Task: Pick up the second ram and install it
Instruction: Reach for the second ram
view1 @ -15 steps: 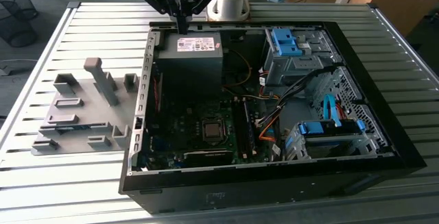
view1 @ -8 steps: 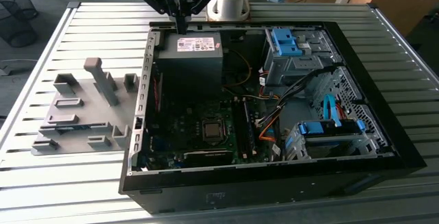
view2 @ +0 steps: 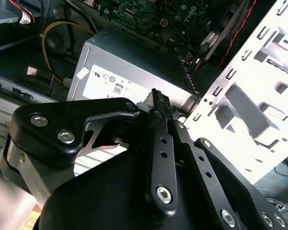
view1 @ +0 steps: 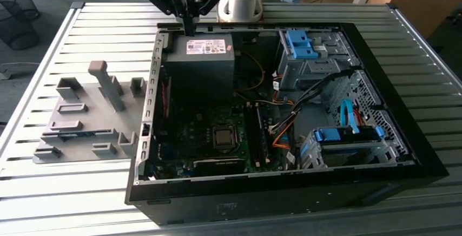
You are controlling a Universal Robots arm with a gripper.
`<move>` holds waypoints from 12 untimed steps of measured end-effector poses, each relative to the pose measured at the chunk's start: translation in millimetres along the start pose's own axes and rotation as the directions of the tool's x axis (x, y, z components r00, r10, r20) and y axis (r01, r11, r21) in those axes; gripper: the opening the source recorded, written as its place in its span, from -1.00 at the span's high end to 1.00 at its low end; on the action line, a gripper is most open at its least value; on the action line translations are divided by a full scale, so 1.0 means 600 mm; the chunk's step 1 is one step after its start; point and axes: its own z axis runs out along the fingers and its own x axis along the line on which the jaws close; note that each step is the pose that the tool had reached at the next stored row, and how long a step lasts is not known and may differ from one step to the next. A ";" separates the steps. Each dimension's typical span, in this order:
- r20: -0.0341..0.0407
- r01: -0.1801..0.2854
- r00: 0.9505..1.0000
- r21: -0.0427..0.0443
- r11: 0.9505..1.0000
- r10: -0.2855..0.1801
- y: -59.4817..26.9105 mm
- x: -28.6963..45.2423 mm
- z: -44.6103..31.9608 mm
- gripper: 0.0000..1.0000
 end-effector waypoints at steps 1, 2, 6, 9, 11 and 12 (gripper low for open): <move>0.000 0.000 1.000 0.000 1.000 0.000 0.000 0.001 0.000 0.80; 0.000 0.000 1.000 0.000 1.000 0.000 0.000 0.002 0.000 0.80; 0.000 0.000 1.000 0.000 1.000 0.000 0.000 0.006 0.000 0.80; 0.000 0.000 1.000 0.000 1.000 0.000 -0.001 0.008 0.000 0.80; 0.000 0.000 1.000 0.000 1.000 0.000 -0.001 0.010 0.000 0.80; 0.000 0.000 1.000 0.000 1.000 0.000 -0.001 0.011 0.000 0.80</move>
